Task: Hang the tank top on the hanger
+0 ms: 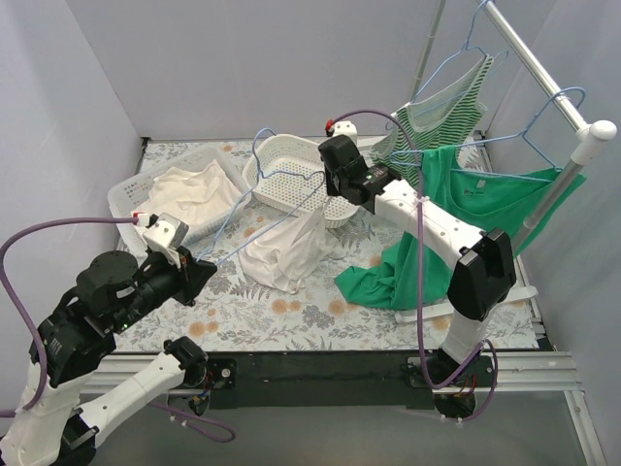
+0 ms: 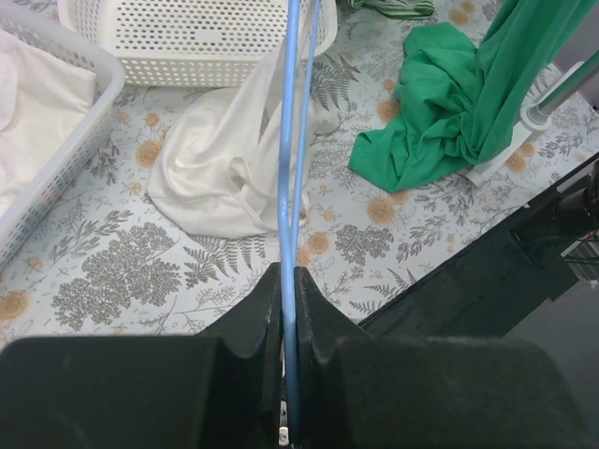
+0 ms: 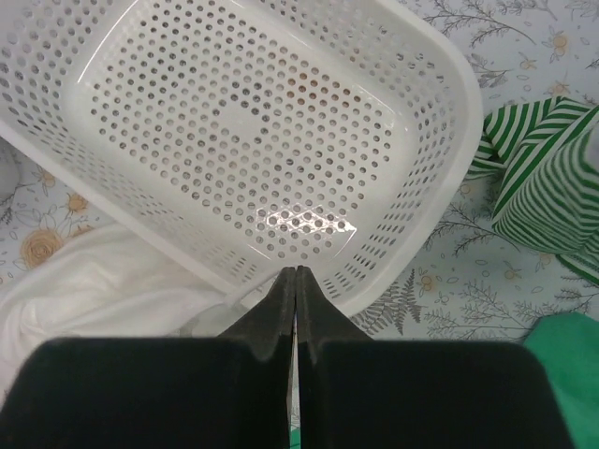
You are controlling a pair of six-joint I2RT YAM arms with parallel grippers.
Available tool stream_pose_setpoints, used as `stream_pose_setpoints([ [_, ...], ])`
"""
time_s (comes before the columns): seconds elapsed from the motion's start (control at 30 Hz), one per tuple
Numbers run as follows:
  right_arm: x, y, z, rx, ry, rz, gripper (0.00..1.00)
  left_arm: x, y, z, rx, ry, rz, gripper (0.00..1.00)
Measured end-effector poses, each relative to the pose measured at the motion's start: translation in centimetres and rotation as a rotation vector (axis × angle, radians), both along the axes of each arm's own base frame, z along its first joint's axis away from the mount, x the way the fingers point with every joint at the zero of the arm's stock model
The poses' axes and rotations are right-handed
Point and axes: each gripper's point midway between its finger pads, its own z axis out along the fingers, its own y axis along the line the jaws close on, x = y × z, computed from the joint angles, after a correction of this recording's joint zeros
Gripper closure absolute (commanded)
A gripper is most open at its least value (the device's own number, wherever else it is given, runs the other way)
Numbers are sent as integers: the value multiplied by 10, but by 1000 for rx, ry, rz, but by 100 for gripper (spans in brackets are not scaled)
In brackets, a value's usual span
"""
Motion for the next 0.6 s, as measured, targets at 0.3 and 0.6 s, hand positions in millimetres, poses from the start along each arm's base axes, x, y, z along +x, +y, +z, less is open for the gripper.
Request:
stream_pose_setpoints([
  [0.3, 4, 10, 25, 52, -22, 43, 99, 6, -8, -8, 4, 63, 10, 100],
  [0.6, -4, 15, 14, 40, 5, 73, 99, 11, -16, -20, 18, 101, 1, 100],
])
